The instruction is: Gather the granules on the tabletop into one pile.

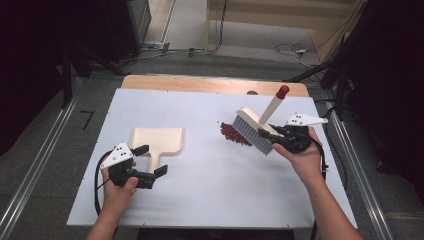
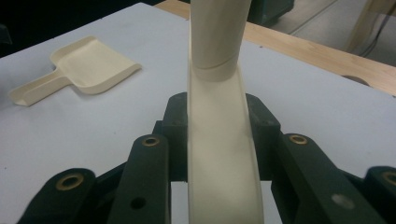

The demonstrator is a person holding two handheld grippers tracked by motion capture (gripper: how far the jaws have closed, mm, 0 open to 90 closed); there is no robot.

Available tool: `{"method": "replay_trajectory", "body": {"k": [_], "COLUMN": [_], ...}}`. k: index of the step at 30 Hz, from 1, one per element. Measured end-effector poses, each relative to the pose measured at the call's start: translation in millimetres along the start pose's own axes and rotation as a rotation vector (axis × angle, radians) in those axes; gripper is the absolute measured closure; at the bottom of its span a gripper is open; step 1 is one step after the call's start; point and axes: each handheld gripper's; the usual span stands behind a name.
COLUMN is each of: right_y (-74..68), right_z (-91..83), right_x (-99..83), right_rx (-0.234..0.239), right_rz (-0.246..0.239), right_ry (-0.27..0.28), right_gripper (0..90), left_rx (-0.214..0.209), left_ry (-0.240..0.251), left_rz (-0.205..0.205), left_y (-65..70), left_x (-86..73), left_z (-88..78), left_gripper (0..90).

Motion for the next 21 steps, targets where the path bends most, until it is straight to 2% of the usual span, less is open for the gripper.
{"method": "replay_trajectory", "body": {"k": [9, 15, 21], "right_y": [8.9, 14.1, 16.4], "right_z": [-31.7, -52.6, -70.3], "right_x": [-23.8, -38.5, -48.9], "right_rx": [-0.093, -0.124, -0.142], "right_rz": [0.088, 0.139, 0.166], "right_ry": [0.025, 0.035, 0.046], "right_gripper": [65.7, 65.7, 65.7], "left_rx": [0.004, 0.001, 0.005], "left_ry": [0.013, 0.023, 0.039], "left_rz": [-0.005, 0.001, 0.0], "left_y": [-0.2, 0.7, 1.1], "left_x": [-0.1, 0.3, 0.7], "left_z": [-1.6, -3.5, -7.0], "left_gripper": [0.3, 0.2, 0.2]}}
Point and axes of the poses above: each handheld gripper's, and its own axes: z roughly forward along the jaws, x roughly out of its top, y roughly to its right, and after that the axes turned 6 degrees about z, right-handed
